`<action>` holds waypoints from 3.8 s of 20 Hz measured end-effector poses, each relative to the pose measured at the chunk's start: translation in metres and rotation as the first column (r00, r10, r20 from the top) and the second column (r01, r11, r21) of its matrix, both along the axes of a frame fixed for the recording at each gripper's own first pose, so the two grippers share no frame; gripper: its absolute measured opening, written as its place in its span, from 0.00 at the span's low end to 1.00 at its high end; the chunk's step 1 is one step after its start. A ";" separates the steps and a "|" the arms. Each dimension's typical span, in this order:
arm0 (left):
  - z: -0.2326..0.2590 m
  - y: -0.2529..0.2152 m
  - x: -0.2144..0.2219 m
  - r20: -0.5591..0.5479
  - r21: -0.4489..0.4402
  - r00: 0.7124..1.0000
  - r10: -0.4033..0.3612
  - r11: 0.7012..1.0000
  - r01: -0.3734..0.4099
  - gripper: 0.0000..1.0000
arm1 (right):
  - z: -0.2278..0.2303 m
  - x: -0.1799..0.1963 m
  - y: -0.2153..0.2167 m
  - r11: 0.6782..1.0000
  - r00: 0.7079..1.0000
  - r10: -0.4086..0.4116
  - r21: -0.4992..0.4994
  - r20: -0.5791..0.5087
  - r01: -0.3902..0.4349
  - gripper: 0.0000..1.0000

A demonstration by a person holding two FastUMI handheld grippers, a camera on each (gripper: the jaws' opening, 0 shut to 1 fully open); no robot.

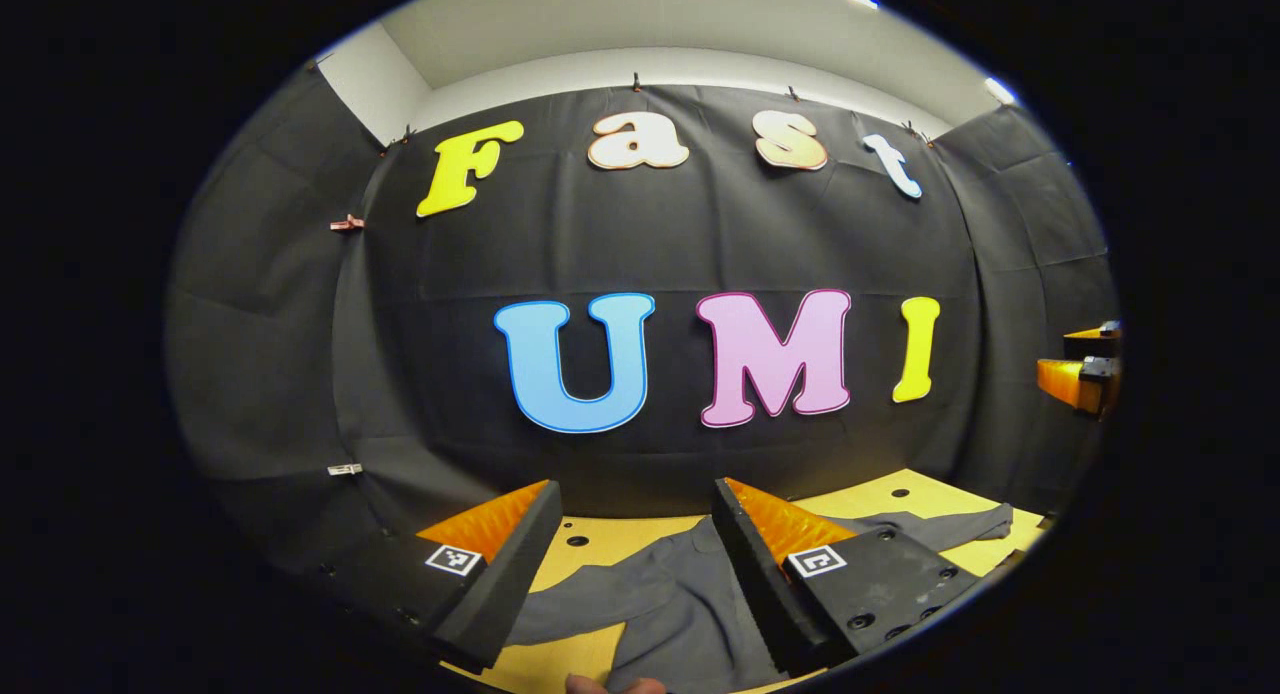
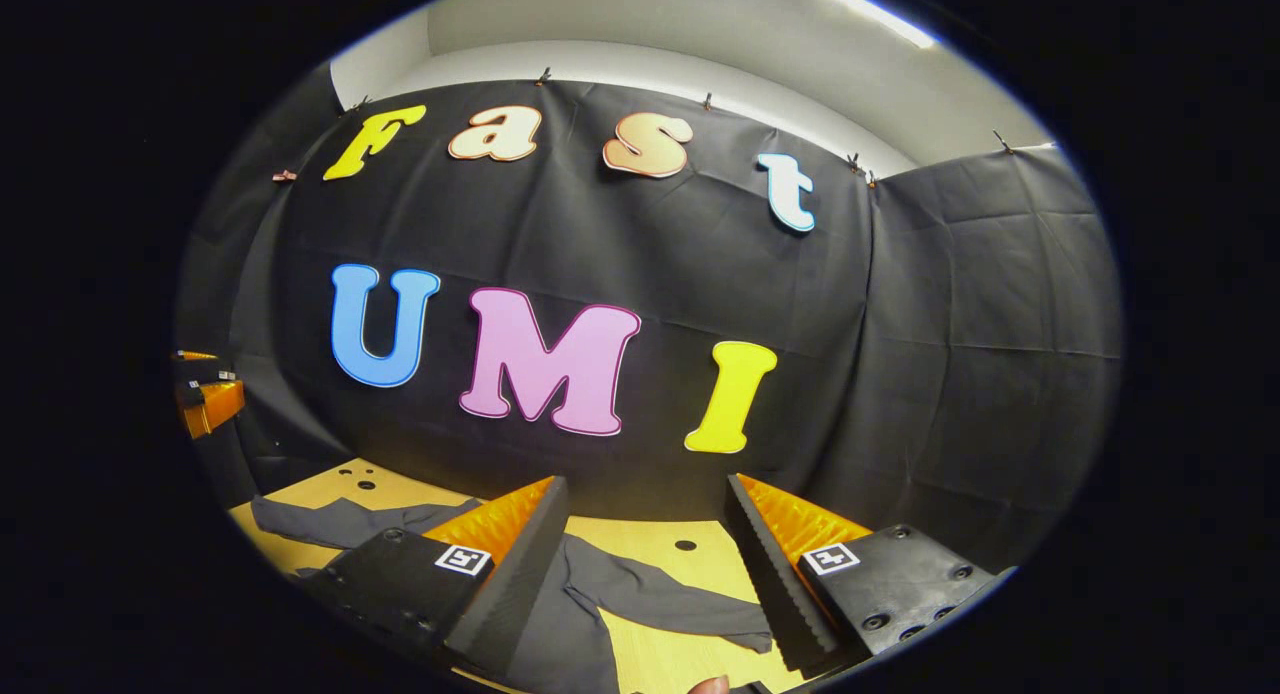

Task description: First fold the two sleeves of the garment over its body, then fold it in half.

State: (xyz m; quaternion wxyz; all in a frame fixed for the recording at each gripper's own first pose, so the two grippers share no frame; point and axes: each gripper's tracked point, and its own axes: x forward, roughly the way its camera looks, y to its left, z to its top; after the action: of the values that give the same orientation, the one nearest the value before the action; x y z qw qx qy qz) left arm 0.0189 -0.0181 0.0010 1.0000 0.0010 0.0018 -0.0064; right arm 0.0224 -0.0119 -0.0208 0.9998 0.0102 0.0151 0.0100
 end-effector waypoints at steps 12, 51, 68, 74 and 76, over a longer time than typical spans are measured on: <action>0.002 -0.013 0.007 -0.032 0.006 0.999 -0.035 0.999 0.036 0.95 | -0.058 0.068 -0.083 0.994 0.990 -0.089 0.046 -0.114 0.095 0.97; -0.070 -0.101 0.067 -0.331 0.071 0.935 0.124 0.992 -0.107 0.98 | -0.514 0.131 -0.206 0.957 0.580 -0.077 0.104 -0.811 0.272 0.97; -0.075 -0.013 0.058 -0.290 0.008 0.952 0.098 0.995 -0.100 0.97 | -0.346 0.158 -0.175 0.938 0.778 -0.105 0.197 -0.620 0.284 0.05; -0.083 0.034 0.052 -0.268 -0.027 0.961 0.074 0.996 -0.084 0.97 | -0.235 0.157 -0.112 0.941 0.881 -0.090 0.248 -0.465 0.228 0.05; -0.088 0.050 0.051 -0.266 -0.040 0.961 0.070 0.996 -0.084 0.97 | -0.211 0.157 -0.085 0.958 0.903 -0.065 0.226 -0.425 0.175 0.05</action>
State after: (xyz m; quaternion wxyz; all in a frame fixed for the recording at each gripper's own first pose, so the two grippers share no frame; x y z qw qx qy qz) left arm 0.0695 0.0317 -0.0871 0.9900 -0.0256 0.1351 0.0322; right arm 0.1792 -0.0974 -0.2314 0.9625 0.1434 0.2241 -0.0526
